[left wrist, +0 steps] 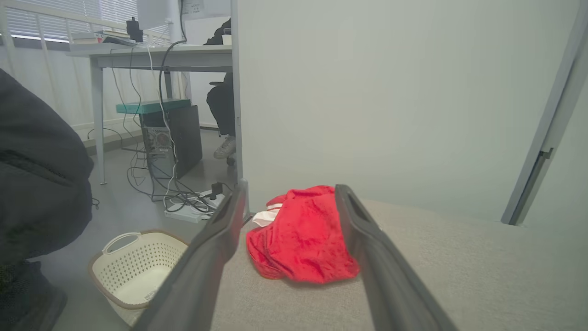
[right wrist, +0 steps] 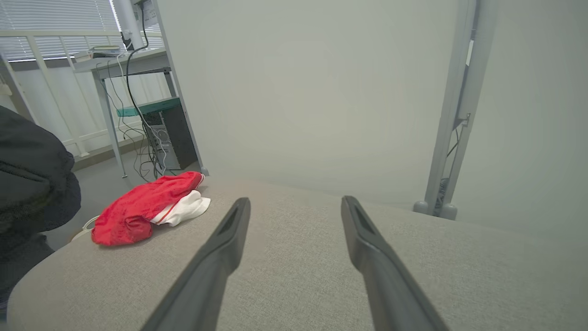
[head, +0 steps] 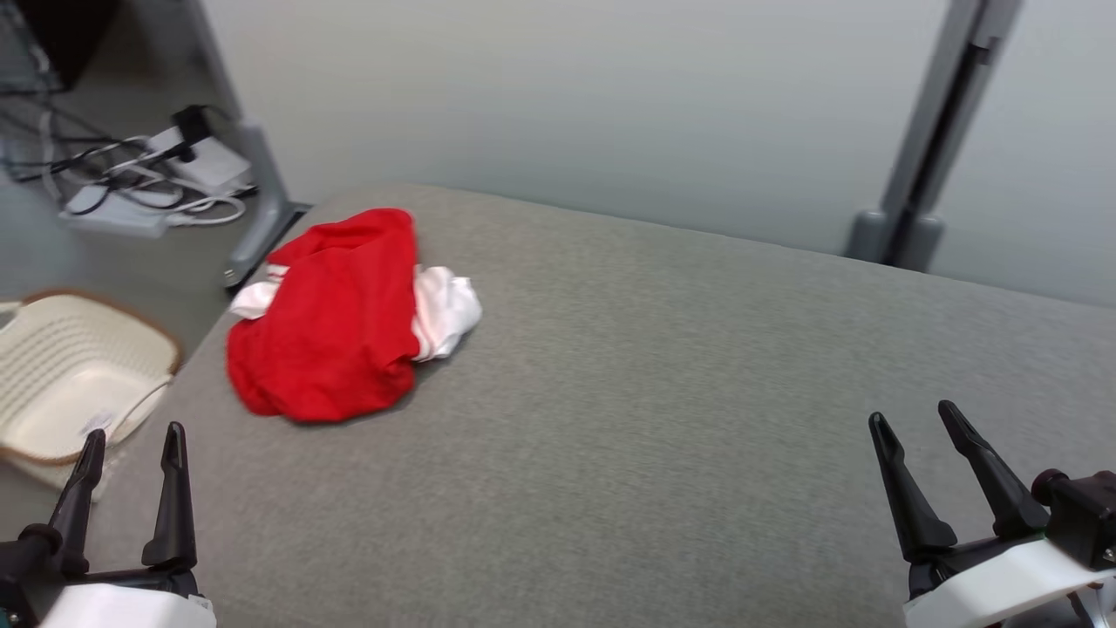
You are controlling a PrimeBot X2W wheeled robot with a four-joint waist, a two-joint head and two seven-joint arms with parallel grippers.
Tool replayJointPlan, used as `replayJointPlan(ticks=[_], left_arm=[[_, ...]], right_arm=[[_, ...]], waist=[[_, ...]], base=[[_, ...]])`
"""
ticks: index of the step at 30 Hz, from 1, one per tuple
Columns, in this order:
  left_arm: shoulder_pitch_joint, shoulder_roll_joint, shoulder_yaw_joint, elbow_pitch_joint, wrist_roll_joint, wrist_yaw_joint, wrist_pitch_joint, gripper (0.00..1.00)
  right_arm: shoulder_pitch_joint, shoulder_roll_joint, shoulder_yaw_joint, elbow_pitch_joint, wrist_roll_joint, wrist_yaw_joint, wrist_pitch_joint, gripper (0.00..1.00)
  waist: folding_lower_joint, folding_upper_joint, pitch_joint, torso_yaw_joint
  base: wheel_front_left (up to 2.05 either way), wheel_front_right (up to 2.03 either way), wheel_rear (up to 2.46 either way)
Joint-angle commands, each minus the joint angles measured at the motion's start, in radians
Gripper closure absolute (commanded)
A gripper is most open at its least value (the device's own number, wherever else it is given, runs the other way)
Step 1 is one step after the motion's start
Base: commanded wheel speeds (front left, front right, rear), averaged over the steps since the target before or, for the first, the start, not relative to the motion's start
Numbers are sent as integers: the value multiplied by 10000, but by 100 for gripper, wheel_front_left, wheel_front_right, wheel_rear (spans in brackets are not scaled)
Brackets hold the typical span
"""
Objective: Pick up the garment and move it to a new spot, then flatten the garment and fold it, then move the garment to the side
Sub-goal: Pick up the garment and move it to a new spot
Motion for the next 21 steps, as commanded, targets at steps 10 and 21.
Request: replayJointPlan(ticks=[10, 21], left_arm=[[-290, -8, 166, 24, 78, -206, -108, 0], [-855, -266, 324, 25, 212, -181, -152, 0]], right_arm=[[-38, 142, -34, 77, 59, -3, -95, 0], [-244, 145, 44, -38, 28, -3, 72, 0]], waist=[[0, -1, 84, 1246], [0, -1, 483, 827]], base=[[0, 0, 0], [0, 0, 0]])
